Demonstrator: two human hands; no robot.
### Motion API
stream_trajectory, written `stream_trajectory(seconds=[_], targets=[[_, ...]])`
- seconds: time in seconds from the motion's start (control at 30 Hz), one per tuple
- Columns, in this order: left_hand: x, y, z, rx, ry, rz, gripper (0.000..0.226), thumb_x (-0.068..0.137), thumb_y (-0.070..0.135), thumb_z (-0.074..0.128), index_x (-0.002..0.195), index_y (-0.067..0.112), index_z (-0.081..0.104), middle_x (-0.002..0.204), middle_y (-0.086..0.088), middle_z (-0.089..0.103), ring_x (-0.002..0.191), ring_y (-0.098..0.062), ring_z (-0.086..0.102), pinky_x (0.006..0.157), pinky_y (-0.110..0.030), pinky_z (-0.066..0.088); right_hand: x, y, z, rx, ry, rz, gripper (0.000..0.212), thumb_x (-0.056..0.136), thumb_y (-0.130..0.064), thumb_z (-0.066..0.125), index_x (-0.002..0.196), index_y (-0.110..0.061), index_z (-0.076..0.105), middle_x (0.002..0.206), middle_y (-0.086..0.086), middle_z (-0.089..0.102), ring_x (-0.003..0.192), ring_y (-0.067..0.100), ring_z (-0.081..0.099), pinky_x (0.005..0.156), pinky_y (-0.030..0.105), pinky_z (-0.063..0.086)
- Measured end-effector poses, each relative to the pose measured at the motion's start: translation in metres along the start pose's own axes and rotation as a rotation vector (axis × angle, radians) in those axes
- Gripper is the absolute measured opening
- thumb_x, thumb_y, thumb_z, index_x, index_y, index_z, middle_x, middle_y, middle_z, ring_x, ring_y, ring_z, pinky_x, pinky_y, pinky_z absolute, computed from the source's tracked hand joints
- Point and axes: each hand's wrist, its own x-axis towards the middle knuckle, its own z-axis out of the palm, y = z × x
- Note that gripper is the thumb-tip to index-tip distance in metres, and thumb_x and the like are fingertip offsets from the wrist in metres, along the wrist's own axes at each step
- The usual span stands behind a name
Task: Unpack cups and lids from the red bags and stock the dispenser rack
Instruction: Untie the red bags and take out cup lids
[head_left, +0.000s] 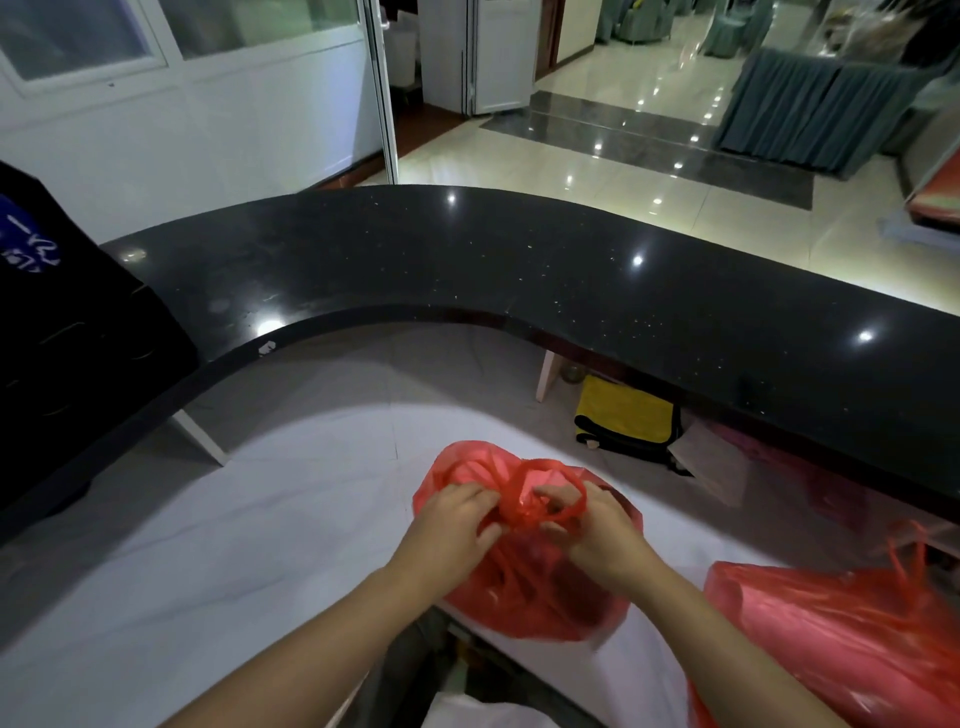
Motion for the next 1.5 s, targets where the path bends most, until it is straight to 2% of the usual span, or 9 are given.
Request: stream_trajectory(seconds=[0.23,0.33,0.53,0.67,0.87,1.03,1.13,1.33,1.5], targets=[[-0.004,-0.018,-0.016,-0.071,0.109,-0.017,0.015,0.094,0.016,0.068,0.107,0.016,0.074,0.104,0.003,0.068,0.096,-0.014,0.062,0.09,-0.026,0.049,-0.018,0.019,-0.002,-0.056,0.238,0.06,0.019,0.075,-0.003,0.08,0.085,-0.017,0.073,0.084,-0.013,0.061,0.08,0.015,0.056,0.073,0.038,0.048],[-0.005,-0.038,-0.029,-0.122,0.261,-0.248,0.013,0.092,0.008,0.067,0.097,0.018,0.073,0.092,0.007,0.064,0.087,-0.009,0.059,0.078,-0.01,0.039,-0.037,0.04,-0.013,-0.074,0.356,0.143,0.027,0.071,0.006,0.082,0.084,-0.015,0.071,0.082,-0.013,0.056,0.075,0.015,0.053,0.067,0.034,0.046],[-0.01,-0.085,-0.05,-0.317,0.261,-0.706,0.015,0.09,0.012,0.064,0.092,0.027,0.066,0.087,0.006,0.067,0.087,-0.023,0.067,0.071,-0.03,0.045,-0.078,0.076,-0.032,-0.074,0.446,0.372,0.033,0.075,0.015,0.076,0.09,-0.014,0.072,0.081,-0.01,0.059,0.072,0.021,0.054,0.067,0.029,0.042],[-0.01,-0.069,-0.048,-0.412,0.072,-0.503,0.054,0.087,0.01,0.061,0.138,0.027,0.052,0.131,0.005,0.05,0.114,-0.015,0.055,0.092,-0.027,0.048,-0.078,0.061,-0.039,0.032,0.451,0.405,0.05,0.077,0.015,0.067,0.119,-0.012,0.066,0.106,-0.005,0.06,0.089,0.019,0.056,0.086,0.039,0.047],[0.024,-0.034,-0.053,-0.003,0.009,0.073,0.046,0.088,0.029,0.054,0.133,0.025,0.06,0.135,0.009,0.057,0.127,-0.013,0.048,0.107,-0.031,0.042,-0.034,-0.004,-0.05,-0.054,0.521,-0.019,0.031,0.083,-0.015,0.066,0.114,-0.014,0.071,0.121,-0.002,0.063,0.117,0.017,0.056,0.103,0.038,0.043],[0.06,-0.024,-0.044,0.244,-0.401,0.093,0.043,0.098,0.039,0.054,0.141,0.039,0.05,0.141,0.01,0.056,0.125,-0.019,0.053,0.102,-0.04,0.046,0.001,-0.024,-0.034,-0.425,-0.124,-0.058,0.074,0.085,-0.072,0.051,0.151,-0.043,0.034,0.161,-0.004,0.03,0.148,0.021,0.026,0.12,0.044,0.022],[0.058,-0.028,-0.042,0.313,-0.753,0.075,0.051,0.089,0.048,0.067,0.137,0.046,0.05,0.129,0.012,0.064,0.113,-0.019,0.06,0.091,-0.038,0.052,0.001,-0.013,-0.028,-0.55,-0.437,-0.061,0.066,0.088,-0.062,0.055,0.148,-0.042,0.037,0.147,-0.005,0.047,0.135,0.022,0.042,0.114,0.043,0.03],[0.027,-0.049,-0.024,0.333,-0.697,0.111,0.028,0.09,0.049,0.063,0.112,0.034,0.069,0.105,0.013,0.068,0.092,-0.013,0.059,0.072,-0.03,0.049,-0.058,0.016,-0.029,-0.492,-0.166,-0.271,0.021,0.075,-0.029,0.078,0.095,-0.032,0.074,0.088,-0.011,0.064,0.081,0.015,0.066,0.068,0.03,0.053],[0.002,-0.059,-0.001,0.327,-0.617,0.074,0.087,0.077,0.08,0.051,0.151,0.044,0.024,0.154,0.008,0.032,0.137,-0.02,0.036,0.109,-0.041,0.041,-0.103,0.032,-0.01,-0.423,-0.105,-0.259,0.022,0.078,-0.031,0.083,0.098,-0.033,0.073,0.097,-0.012,0.067,0.086,0.012,0.067,0.075,0.028,0.056]])
